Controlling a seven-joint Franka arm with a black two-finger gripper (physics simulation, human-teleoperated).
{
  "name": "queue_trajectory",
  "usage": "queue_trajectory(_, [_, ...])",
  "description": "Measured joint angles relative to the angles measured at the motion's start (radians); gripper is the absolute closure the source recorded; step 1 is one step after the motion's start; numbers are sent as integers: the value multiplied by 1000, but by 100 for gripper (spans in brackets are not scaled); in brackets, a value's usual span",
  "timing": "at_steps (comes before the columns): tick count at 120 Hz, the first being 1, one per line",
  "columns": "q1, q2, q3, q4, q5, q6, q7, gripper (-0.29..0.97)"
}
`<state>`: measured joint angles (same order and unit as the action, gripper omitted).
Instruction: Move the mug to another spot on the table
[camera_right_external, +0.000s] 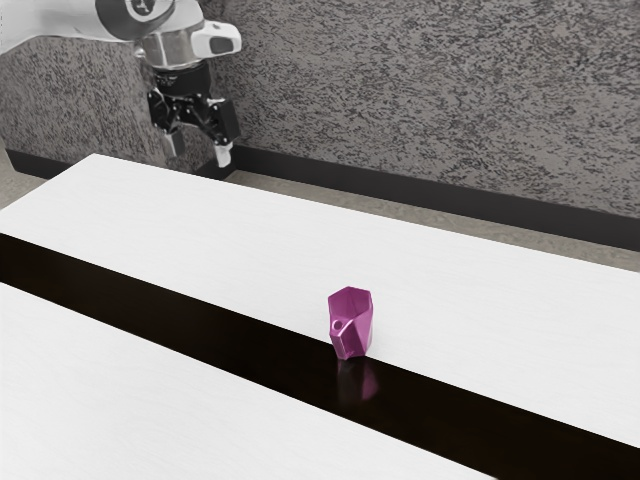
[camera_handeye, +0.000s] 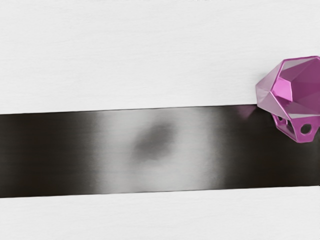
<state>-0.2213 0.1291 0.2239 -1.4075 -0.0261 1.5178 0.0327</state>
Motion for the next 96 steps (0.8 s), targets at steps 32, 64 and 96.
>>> queue_trajectory(32, [1, -4, -77, -214, -18, 124, -20, 0])
queue_trajectory(64, [-30, 8, -248, -460, -112, 381, -218, 0])
queue_trajectory(96, [-50, 118, -271, -480, -88, 516, -367, 0])
